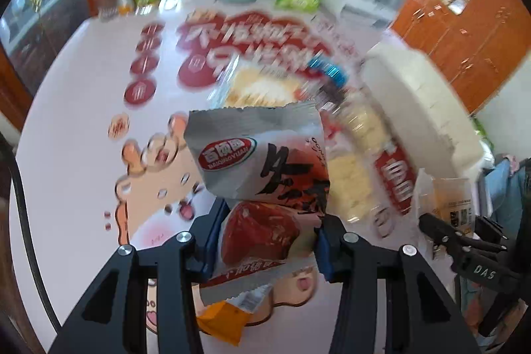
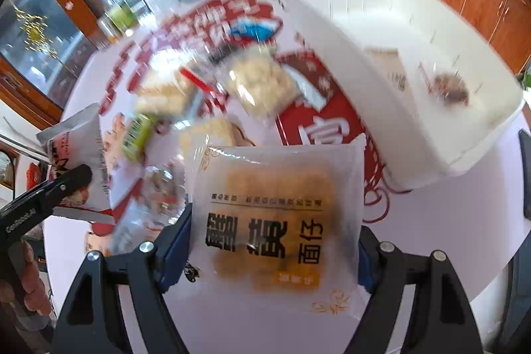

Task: Organize snacks
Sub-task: 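Lift both packs into the white tray and open both tools, then move both tools back over the remaining snacks, then grasp the green snack pack with left tool while right tool grasps the puffed-rice bag, then carry both packs into the white tray and open both tools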

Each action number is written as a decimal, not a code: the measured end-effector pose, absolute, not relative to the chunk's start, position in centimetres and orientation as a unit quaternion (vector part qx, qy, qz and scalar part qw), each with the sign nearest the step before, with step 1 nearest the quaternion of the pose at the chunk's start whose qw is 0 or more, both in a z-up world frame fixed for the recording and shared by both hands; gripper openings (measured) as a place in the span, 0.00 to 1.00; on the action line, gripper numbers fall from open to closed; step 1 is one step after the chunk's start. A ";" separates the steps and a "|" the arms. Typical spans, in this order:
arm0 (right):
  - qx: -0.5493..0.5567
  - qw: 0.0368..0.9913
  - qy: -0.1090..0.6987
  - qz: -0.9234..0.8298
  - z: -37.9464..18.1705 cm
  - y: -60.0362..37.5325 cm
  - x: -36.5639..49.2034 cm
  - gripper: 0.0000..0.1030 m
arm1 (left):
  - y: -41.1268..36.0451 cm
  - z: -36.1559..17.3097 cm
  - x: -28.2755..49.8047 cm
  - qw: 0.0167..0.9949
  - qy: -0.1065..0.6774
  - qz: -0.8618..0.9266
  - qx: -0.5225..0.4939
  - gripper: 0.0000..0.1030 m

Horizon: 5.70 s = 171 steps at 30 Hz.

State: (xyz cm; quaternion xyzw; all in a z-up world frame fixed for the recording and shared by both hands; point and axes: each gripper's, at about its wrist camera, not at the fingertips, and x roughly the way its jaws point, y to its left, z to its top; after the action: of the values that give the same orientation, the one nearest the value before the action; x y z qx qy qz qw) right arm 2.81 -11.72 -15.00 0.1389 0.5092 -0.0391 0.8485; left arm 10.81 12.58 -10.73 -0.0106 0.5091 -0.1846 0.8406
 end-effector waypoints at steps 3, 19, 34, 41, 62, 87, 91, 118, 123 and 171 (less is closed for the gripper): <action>0.121 0.869 0.478 -0.045 -11.8 -12.0 1.6 0.77 | 11.2 -6.9 9.8 0.860 0.464 -0.213 -0.004 0.43; 0.053 0.943 0.314 -0.098 3.1 -22.7 -0.2 0.78 | -2.0 6.7 8.7 0.900 0.338 -0.276 -0.004 0.44; 0.031 0.928 0.368 -0.052 1.3 -37.7 9.7 0.81 | -21.3 2.2 18.1 0.886 0.415 -0.205 0.024 0.44; 0.020 0.915 0.401 -0.040 -1.8 -39.2 13.7 0.82 | -23.7 -0.6 20.1 0.878 0.443 -0.176 0.046 0.45; 0.048 0.872 0.485 0.043 -8.4 -38.3 16.6 0.85 | -23.1 -3.7 22.1 0.875 0.462 -0.114 0.090 0.89; 0.008 0.883 0.467 0.039 -5.4 -35.1 9.6 0.85 | -18.3 0.6 12.8 0.888 0.430 -0.136 0.089 0.89; 0.009 0.902 0.431 0.037 -3.1 -34.6 8.3 0.85 | -15.5 3.2 11.7 0.902 0.405 -0.114 0.096 0.89; 0.048 0.890 0.453 0.023 -7.8 -11.8 9.1 0.85 | 12.1 -2.4 17.9 0.890 0.426 -0.111 0.121 0.95; 0.046 0.867 0.496 0.011 -13.5 -8.7 9.7 0.83 | 12.3 -10.6 19.6 0.851 0.491 -0.142 0.116 0.95; 0.106 0.870 0.482 0.007 -16.5 -9.1 6.3 0.56 | 5.3 -13.3 15.0 0.836 0.502 -0.201 0.089 0.34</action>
State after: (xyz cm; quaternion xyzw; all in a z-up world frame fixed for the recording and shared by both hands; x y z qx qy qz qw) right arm 6.29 -9.10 -16.54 0.1057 0.4820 0.0069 0.8698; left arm 14.97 5.34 -13.28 0.0890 0.5021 -0.2012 0.8363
